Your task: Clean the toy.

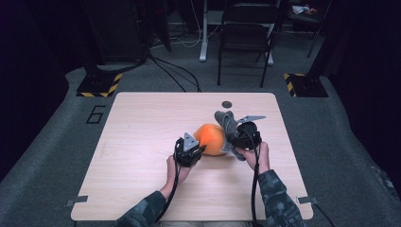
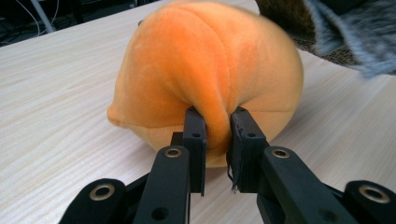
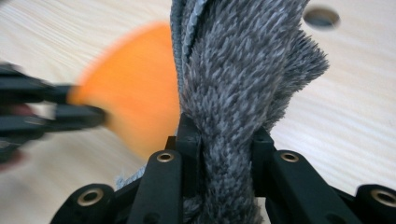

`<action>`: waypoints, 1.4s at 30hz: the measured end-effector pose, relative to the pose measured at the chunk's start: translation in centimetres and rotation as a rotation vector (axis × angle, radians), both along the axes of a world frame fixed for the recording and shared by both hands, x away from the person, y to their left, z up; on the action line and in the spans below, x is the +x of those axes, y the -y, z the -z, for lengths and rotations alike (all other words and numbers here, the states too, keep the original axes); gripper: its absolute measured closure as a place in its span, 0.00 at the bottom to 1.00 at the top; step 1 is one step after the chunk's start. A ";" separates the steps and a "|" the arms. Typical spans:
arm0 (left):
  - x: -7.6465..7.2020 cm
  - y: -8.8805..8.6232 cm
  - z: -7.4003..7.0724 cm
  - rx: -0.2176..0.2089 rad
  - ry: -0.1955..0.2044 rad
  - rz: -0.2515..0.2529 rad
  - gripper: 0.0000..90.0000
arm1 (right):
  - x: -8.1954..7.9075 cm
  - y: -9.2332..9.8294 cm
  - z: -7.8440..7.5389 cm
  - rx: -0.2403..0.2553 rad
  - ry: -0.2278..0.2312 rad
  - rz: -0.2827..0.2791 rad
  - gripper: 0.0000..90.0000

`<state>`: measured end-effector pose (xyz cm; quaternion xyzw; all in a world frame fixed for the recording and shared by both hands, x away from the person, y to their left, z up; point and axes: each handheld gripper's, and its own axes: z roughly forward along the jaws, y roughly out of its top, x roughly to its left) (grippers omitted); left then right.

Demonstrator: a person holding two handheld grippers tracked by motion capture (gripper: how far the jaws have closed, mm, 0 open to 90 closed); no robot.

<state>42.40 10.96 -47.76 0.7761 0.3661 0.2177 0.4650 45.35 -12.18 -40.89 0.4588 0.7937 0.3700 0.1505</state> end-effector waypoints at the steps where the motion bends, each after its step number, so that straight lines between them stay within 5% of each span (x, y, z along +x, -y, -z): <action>1: -0.1 0.0 -0.2 -0.005 -0.003 0.002 0.87 | -0.4 -0.3 -0.6 0.001 0.012 -0.020 0.81; 5: -0.7 0.0 -1.2 -0.052 -0.013 0.017 0.87 | -1.7 -3.0 -1.6 0.015 0.034 -0.091 0.81; 10: -0.9 0.0 -0.8 -0.042 -0.034 0.031 0.87 | -1.7 -5.2 0.3 -0.090 0.048 -0.085 0.81; 20: -0.6 -0.7 -0.3 -0.043 -0.046 0.046 0.87 | 0.4 -1.9 2.0 -0.092 -0.026 -0.001 0.81; 28: -0.4 -0.8 -0.2 -0.051 -0.052 0.045 0.86 | 2.1 1.0 5.7 -0.067 -0.159 0.075 0.81; 33: -0.4 -1.1 -0.2 -0.048 -0.044 0.042 0.85 | 2.8 1.4 7.4 -0.098 -0.207 0.087 0.81; 36: -0.3 -1.2 -0.2 -0.046 -0.043 0.043 0.85 | 2.5 1.7 6.1 -0.119 -0.168 0.100 0.81; 39: -0.3 -1.1 -0.1 -0.049 -0.035 0.039 0.84 | 1.8 2.0 3.2 -0.045 -0.081 0.101 0.81; 42: -0.2 -1.4 -0.2 -0.052 -0.039 0.038 0.83 | 1.0 0.7 1.3 -0.016 -0.022 0.028 0.81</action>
